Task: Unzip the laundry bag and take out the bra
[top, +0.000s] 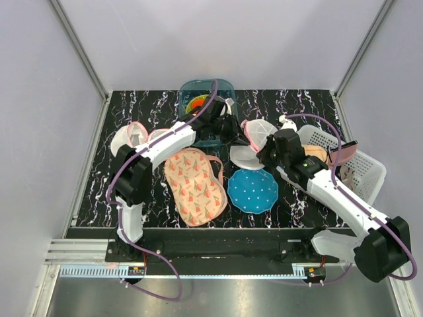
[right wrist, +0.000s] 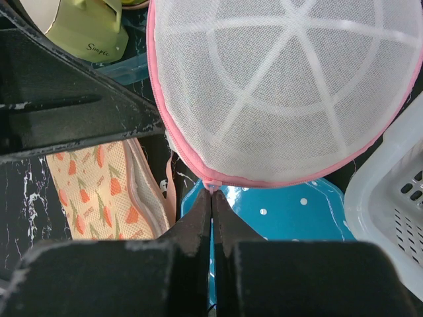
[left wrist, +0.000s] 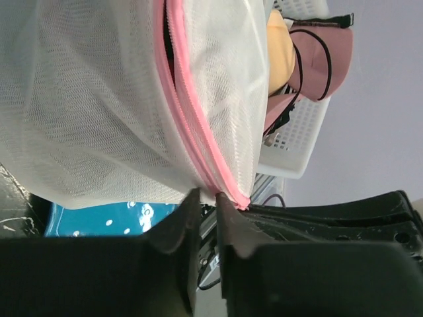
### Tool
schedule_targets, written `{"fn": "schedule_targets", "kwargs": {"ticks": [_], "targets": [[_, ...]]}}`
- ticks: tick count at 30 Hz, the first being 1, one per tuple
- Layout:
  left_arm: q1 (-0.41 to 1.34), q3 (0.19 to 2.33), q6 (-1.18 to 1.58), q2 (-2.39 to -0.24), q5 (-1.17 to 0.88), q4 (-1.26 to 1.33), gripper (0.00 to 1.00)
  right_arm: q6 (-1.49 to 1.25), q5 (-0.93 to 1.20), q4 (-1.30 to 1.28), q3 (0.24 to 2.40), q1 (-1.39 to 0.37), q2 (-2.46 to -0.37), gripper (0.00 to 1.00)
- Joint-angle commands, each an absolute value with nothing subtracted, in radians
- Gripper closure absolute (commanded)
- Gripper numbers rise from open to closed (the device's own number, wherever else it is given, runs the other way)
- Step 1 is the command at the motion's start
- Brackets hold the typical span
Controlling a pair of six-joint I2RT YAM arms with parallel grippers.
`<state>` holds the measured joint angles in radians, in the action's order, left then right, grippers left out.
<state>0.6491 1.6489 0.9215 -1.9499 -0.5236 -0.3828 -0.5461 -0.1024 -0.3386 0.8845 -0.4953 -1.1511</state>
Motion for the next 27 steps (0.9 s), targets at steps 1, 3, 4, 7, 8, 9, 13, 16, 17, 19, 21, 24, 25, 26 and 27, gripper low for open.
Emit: {"fn": "schedule_targets", "kwargs": {"ticks": [1,3,4,7,8,9,13,16,17,19,21,24,25,26,27], "targets": [[0.644,1.687,0.933,-1.944,-0.509,-0.314,1.0,-0.529,-0.106,-0.334,0.914,-0.492,-1.123,1.0],[0.64,1.686,0.93,-1.933,-0.505,-0.316,1.0,-0.523,-0.117,-0.342,0.897,-0.491,-1.109,1.0],[0.637,1.686,0.925,-1.927,-0.499,-0.318,1.0,-0.522,-0.123,-0.345,0.89,-0.492,-1.103,1.0],[0.618,1.689,0.914,-1.904,-0.482,-0.325,1.0,-0.512,-0.15,-0.371,0.868,-0.492,-1.069,1.0],[0.606,1.689,0.911,-1.899,-0.482,-0.327,1.0,-0.508,-0.164,-0.377,0.862,-0.492,-1.062,1.0],[0.6,1.69,0.91,-1.89,-0.483,-0.325,1.0,-0.505,-0.169,-0.388,0.855,-0.492,-1.057,1.0],[0.598,1.726,0.899,-1.899,-0.515,-0.333,0.81,-0.508,-0.155,-0.39,0.857,-0.492,-1.051,1.0],[0.618,1.721,0.908,-1.91,-0.512,-0.333,0.3,-0.512,-0.141,-0.377,0.87,-0.491,-1.072,1.0],[0.629,1.717,0.911,-1.913,-0.509,-0.33,0.22,-0.511,-0.14,-0.373,0.874,-0.491,-1.078,1.0],[0.643,1.706,0.93,-1.928,-0.511,-0.319,0.12,-0.514,-0.132,-0.364,0.884,-0.492,-1.089,1.0],[0.666,1.709,0.936,-1.94,-0.509,-0.316,0.11,-0.514,-0.121,-0.356,0.89,-0.492,-1.094,1.0],[0.689,1.732,0.946,-1.974,-0.499,-0.314,0.12,-0.515,-0.112,-0.35,0.897,-0.492,-1.101,1.0],[0.696,1.741,0.951,-1.985,-0.502,-0.311,0.14,-0.514,-0.106,-0.35,0.897,-0.492,-1.103,1.0],[0.701,1.75,0.953,-2.002,-0.505,-0.311,0.17,-0.514,-0.104,-0.348,0.899,-0.492,-1.103,1.0],[0.703,1.755,0.959,-2.009,-0.505,-0.31,0.2,-0.518,-0.104,-0.35,0.899,-0.491,-1.103,1.0]]}}
